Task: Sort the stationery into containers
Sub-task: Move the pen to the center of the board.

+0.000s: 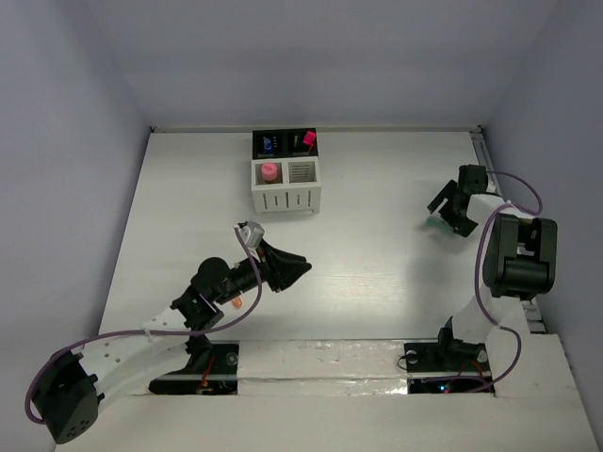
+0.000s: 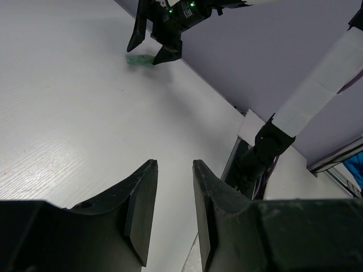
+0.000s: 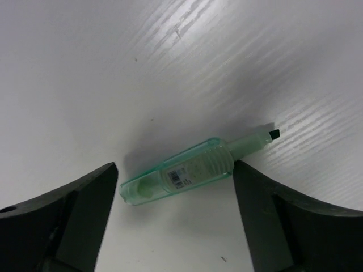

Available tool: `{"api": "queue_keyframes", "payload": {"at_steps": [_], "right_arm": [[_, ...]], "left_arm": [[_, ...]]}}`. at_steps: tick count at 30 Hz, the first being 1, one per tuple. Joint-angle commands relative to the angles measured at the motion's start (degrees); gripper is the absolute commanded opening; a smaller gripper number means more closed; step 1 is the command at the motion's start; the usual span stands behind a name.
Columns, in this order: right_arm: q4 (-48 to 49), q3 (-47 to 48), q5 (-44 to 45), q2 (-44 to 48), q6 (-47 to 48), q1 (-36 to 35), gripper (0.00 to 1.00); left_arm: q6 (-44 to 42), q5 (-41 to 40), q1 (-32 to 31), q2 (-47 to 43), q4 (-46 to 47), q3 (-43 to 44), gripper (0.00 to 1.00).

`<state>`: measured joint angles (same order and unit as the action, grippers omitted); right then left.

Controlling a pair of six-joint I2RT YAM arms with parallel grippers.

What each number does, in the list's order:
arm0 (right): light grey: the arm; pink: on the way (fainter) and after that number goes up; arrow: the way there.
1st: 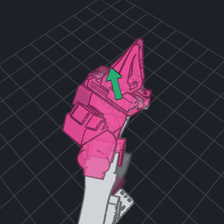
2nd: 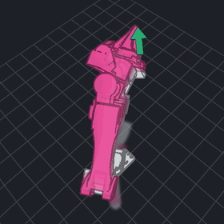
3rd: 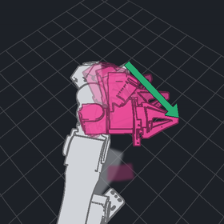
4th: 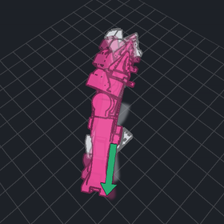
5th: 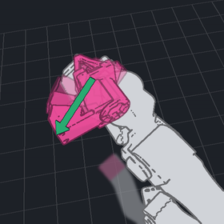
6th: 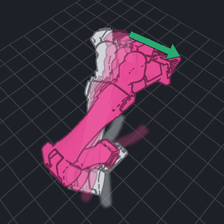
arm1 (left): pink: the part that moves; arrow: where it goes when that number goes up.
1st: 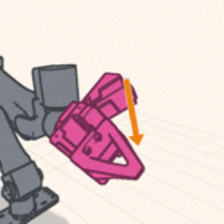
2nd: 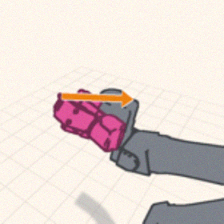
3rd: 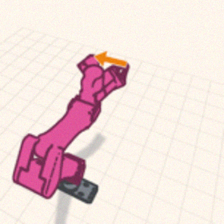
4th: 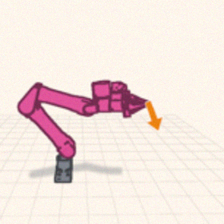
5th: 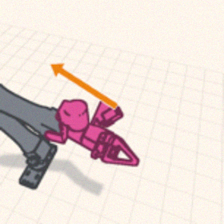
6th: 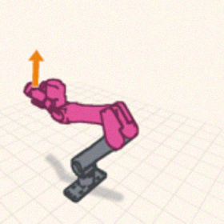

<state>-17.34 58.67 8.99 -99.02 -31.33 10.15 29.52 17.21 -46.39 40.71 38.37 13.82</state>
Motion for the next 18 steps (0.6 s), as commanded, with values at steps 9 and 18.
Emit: {"api": "queue_keyframes", "payload": {"at_steps": [9, 18], "right_arm": [[-1.99, 0.57, -6.71, -2.05, 5.40, -2.32, 0.41], [4.42, -5.24, -16.11, 2.43, 0.31, -11.72, 0.37]], "left_arm": [[0.80, 1.33, -0.10, 1.21, 5.14, -0.29, 0.28], [0.45, 0.72, -0.10, 2.97, 5.40, 0.24, 0.28]]}}
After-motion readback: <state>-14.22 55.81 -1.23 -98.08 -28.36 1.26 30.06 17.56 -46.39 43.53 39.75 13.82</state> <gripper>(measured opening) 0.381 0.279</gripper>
